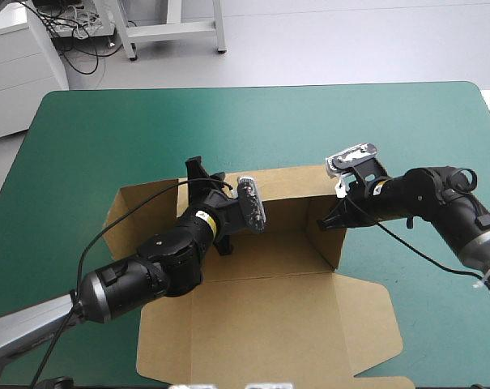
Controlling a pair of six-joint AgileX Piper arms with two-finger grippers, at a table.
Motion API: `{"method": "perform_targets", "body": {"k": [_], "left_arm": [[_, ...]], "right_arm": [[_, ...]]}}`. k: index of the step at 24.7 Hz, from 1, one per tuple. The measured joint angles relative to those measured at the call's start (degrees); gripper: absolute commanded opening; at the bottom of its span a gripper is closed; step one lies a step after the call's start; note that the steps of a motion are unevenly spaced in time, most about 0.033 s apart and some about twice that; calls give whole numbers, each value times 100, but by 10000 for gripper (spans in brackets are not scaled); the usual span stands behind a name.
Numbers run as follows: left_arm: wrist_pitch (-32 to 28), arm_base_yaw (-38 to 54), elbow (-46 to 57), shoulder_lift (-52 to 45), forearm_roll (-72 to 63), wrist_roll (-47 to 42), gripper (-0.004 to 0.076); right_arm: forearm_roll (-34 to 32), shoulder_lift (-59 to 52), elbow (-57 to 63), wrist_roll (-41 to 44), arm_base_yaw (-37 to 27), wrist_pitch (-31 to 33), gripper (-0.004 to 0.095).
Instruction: Fold the box
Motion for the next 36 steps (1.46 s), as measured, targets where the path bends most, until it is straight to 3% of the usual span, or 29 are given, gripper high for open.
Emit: {"method": "perform_targets", "body": {"k": [7, 9, 11, 12, 17, 22, 36], "left_arm": [[1109, -1509, -185, -337, -119, 21, 546], [1198, -2266, -207, -526, -118, 84, 388], [1241, -2749, -337, -590, -147, 196, 59], [1253, -2846, -416, -595, -182, 222, -22], [1312, -2879, -953, -595, -492, 761, -5], [1391, -2391, -1551, -590, -2017, 1875, -5], [2165, 1611, -3124, -680, -4518, 2196, -6]], "right_arm": [[-123, 0, 0, 439, 5, -58, -20], [-128, 0, 0, 452, 5, -61, -21], [-128, 0, 0, 452, 5, -61, -22], [-128, 0, 0, 452, 5, -61, -22], [-128, 0, 0, 452, 5, -61, -22], [-128, 0, 0, 452, 5, -61, -22], [-152, 0, 0, 537, 5, -64, -22]]}}
